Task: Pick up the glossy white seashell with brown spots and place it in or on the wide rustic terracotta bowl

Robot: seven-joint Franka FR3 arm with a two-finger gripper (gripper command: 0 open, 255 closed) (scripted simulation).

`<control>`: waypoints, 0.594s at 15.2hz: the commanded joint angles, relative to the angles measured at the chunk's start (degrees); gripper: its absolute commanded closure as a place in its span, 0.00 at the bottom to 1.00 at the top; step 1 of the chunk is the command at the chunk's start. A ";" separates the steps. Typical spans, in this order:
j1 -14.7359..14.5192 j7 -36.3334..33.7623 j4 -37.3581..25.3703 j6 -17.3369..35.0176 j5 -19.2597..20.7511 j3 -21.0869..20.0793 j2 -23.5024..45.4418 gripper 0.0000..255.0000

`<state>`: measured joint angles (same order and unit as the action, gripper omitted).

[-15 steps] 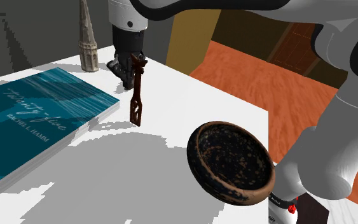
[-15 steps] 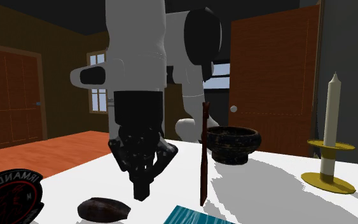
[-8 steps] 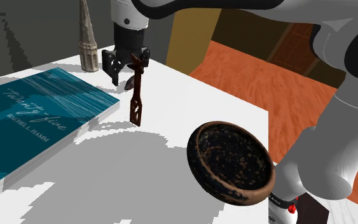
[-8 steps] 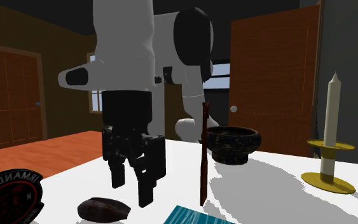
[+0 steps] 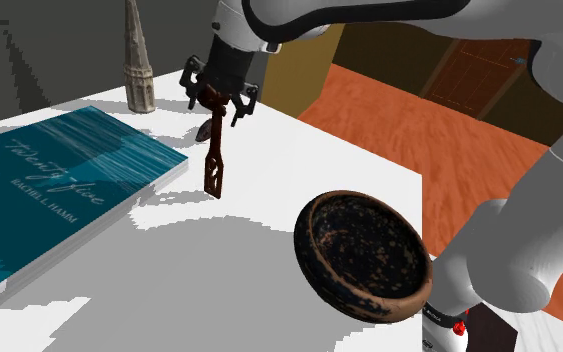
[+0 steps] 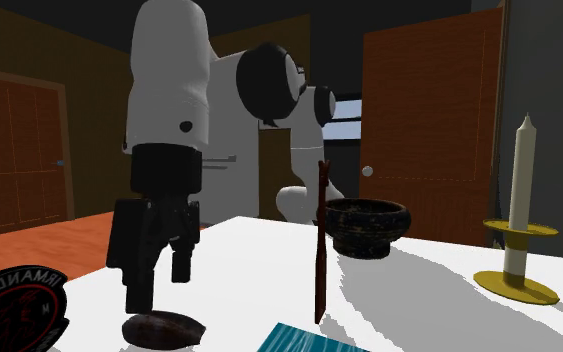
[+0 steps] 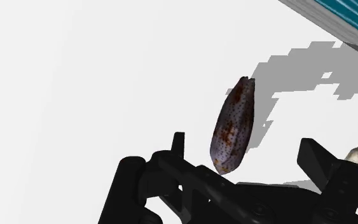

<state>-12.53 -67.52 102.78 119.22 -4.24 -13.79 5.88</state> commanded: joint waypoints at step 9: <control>-0.31 -5.42 3.62 6.55 0.03 0.29 1.79 0.00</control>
<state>-12.84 -72.93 106.28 125.58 -4.21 -13.51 7.63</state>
